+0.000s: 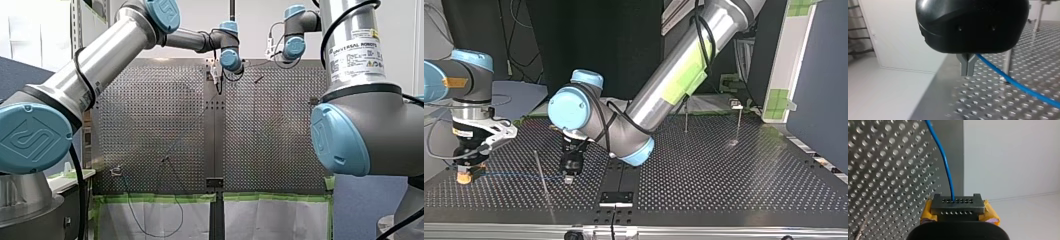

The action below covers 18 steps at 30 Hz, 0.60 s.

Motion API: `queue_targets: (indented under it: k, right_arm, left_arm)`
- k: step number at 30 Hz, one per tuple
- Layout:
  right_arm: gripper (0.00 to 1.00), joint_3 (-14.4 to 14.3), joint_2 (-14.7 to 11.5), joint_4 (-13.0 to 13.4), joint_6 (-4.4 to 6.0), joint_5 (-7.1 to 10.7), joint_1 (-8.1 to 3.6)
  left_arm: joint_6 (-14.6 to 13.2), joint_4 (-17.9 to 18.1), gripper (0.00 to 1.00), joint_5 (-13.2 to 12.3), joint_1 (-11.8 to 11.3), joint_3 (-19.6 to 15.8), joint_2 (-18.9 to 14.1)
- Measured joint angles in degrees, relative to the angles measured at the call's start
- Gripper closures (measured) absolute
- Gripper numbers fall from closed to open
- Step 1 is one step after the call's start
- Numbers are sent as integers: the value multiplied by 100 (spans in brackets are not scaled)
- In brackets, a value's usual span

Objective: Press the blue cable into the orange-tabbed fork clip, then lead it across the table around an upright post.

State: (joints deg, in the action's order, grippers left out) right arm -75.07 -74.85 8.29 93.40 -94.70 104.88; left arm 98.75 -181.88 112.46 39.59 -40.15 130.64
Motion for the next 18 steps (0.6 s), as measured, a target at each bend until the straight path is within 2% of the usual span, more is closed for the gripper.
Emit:
queue_targets:
  k: [10,18]
  right_arm:
    - [100,-3,37,4,9,45,-132]
    - [100,-4,120,24,105,319,-185]
  left_arm:
    - [10,-2,100,-1,4,454,202]
    - [23,27,100,-1,8,381,341]
